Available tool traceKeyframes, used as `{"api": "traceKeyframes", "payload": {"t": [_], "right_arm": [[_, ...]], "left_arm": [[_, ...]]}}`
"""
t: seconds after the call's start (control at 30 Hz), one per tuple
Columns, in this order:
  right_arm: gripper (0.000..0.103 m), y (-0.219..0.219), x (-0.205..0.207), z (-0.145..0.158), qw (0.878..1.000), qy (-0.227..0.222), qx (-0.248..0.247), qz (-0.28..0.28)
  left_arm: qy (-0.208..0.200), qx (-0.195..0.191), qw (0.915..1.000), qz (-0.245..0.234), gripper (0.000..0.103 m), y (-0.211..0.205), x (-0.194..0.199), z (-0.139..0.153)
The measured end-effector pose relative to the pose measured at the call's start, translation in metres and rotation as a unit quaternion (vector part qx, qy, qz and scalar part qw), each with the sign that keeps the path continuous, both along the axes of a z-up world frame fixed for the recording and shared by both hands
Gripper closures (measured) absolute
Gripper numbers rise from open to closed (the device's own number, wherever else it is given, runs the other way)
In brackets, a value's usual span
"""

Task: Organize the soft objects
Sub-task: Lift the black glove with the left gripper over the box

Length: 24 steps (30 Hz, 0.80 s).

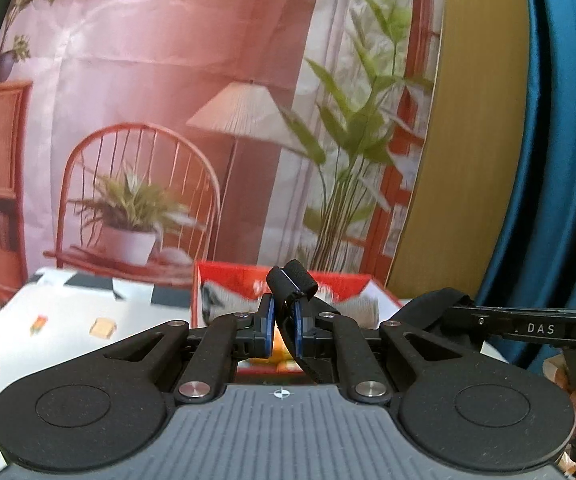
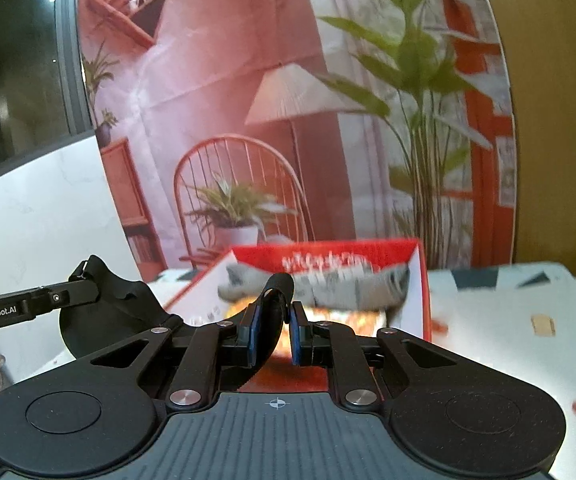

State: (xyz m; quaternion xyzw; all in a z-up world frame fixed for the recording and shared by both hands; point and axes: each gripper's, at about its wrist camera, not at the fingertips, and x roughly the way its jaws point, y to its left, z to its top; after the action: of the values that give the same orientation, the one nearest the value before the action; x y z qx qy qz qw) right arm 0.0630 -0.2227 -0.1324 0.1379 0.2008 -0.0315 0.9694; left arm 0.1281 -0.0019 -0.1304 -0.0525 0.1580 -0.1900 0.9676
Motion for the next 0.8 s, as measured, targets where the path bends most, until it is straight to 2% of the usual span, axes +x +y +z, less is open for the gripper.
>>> {"api": "traceKeyframes", "payload": {"t": [0.2, 0.33, 0.57, 0.8], "right_arm": [[0.089, -0.015, 0.036, 0.021, 1.0, 0.004, -0.026, 0.005], [0.089, -0.026, 0.065, 0.023, 0.999, 0.015, -0.036, 0.006], [0.089, -0.042, 0.113, 0.01, 0.997, 0.051, -0.052, 0.006], [0.089, -0.055, 0.152, -0.013, 0.994, 0.089, -0.067, 0.006]], "left_arm": [[-0.006, 0.007, 0.9999, 0.003, 0.092, -0.011, 0.032, 0.016], [0.007, 0.016, 0.9998, 0.005, 0.092, -0.017, 0.061, 0.017], [0.038, 0.033, 0.9987, 0.005, 0.092, -0.026, 0.11, 0.01], [0.075, 0.056, 0.9957, 0.001, 0.092, -0.034, 0.151, -0.011]]}}
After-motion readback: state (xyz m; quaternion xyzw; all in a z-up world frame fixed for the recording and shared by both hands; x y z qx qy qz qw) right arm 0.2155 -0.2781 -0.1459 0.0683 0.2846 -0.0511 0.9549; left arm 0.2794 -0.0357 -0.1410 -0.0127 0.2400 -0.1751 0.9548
